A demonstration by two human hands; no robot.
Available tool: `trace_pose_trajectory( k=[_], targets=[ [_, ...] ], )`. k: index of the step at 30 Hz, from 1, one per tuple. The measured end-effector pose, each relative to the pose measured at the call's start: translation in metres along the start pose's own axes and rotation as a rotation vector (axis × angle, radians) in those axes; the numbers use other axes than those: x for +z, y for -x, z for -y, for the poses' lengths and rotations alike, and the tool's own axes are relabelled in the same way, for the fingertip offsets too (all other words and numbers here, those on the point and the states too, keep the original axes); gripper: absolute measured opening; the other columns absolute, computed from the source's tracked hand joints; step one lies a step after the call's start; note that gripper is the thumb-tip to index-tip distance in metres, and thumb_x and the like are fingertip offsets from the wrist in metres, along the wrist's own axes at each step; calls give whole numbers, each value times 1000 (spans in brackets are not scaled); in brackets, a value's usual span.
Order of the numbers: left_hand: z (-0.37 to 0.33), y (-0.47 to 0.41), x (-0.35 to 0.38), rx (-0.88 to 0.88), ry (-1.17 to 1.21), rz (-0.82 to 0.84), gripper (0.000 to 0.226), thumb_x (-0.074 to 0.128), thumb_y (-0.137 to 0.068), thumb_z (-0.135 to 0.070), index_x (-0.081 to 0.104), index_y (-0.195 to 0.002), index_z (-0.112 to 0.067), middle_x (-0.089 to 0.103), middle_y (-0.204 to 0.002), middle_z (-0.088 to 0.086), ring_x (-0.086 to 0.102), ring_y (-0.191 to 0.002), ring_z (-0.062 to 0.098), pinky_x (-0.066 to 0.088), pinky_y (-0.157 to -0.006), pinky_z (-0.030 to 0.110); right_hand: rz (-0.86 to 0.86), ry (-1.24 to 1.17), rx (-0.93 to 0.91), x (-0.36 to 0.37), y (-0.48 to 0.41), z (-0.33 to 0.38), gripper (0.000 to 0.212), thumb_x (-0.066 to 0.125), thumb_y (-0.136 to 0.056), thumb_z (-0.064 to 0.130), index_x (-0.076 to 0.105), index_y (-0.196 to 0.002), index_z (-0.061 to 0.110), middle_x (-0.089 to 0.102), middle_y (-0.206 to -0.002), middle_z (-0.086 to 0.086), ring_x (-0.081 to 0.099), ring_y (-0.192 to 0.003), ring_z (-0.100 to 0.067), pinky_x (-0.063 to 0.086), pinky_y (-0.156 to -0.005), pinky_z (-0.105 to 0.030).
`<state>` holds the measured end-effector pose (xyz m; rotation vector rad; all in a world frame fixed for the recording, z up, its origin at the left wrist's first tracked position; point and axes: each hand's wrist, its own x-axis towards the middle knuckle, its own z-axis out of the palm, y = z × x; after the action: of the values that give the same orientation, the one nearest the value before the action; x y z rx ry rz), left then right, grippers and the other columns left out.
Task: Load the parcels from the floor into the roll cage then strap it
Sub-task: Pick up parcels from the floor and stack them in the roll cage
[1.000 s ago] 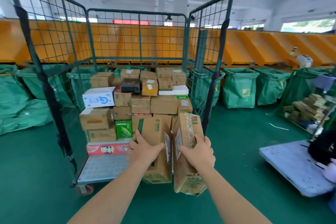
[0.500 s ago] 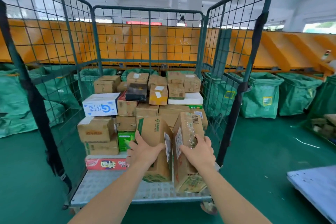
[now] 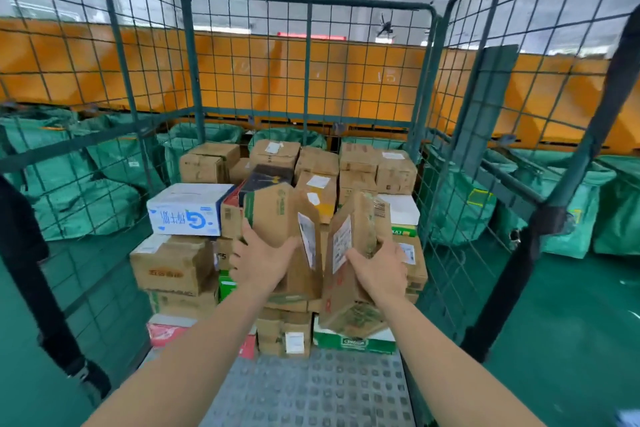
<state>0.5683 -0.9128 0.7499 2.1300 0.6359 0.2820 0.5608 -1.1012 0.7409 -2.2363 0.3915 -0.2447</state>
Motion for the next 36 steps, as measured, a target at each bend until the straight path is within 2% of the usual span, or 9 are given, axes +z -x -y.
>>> trace_pose_trajectory(
  k=[8,12,16,19,21,25,28,32,36],
  targets=[
    [-46,-143,35,-47,327,-64,107,67,-77,-63,5,-155,-25,19,-158,14,25,-141,36,24,-112,53,16,-61,44,55,-131,28,86,59,-82,62,34,-148,12,31,-153,-12,35,-138,-35,38,-108,-50],
    [-80,-219,57,-66,451,0,100,59,-83,-63,4,-156,-23,16,-159,13,23,-143,34,24,-111,50,24,-156,62,81,-197,61,94,55,-76,64,29,-152,15,24,-156,-10,41,-134,-38,39,-107,-51],
    [-117,-305,88,-160,598,95,99,55,-86,-65,1,-157,-22,13,-160,13,23,-143,36,25,-111,48,-10,-201,61,107,-272,89,78,58,-87,54,33,-150,14,22,-157,-9,42,-132,-37,39,-101,-44],
    [-130,-358,114,-236,684,139,100,54,-84,-69,4,-156,-23,19,-159,14,31,-139,37,32,-111,50,-18,-303,132,124,-316,95,69,61,-89,47,40,-145,15,23,-153,-9,43,-127,-34,39,-98,-39],
    [-134,-386,132,-300,779,163,103,55,-79,-73,5,-156,-25,28,-155,13,38,-135,36,36,-109,53,3,-387,209,134,-343,96,68,63,-87,48,44,-145,18,21,-151,-7,43,-124,-33,42,-104,-41],
    [-146,-425,159,-406,949,245,117,54,-58,-84,12,-153,-31,47,-142,9,52,-121,34,45,-101,53,-11,-455,290,150,-396,103,66,62,-86,50,49,-145,22,26,-152,-7,42,-127,-32,41,-105,-43],
    [-155,-446,173,-403,997,263,107,55,-65,-81,16,-151,-31,53,-132,8,58,-113,33,50,-96,53,25,-412,319,164,-439,108,65,54,-87,56,51,-143,23,31,-153,-9,40,-130,-32,36,-98,-40],
    [-169,-473,186,-374,986,211,104,56,-74,-77,11,-153,-27,51,-136,9,58,-114,32,50,-96,54,93,-513,366,186,-487,120,73,59,-85,56,46,-146,19,24,-155,-8,42,-129,-36,41,-105,-51],
    [-172,-492,198,-384,980,190,100,57,-79,-72,10,-154,-25,51,-137,10,58,-113,32,49,-98,54,153,-544,367,208,-521,122,70,60,-82,54,49,-144,22,27,-148,-8,47,-121,-35,46,-101,-52]
  ],
)
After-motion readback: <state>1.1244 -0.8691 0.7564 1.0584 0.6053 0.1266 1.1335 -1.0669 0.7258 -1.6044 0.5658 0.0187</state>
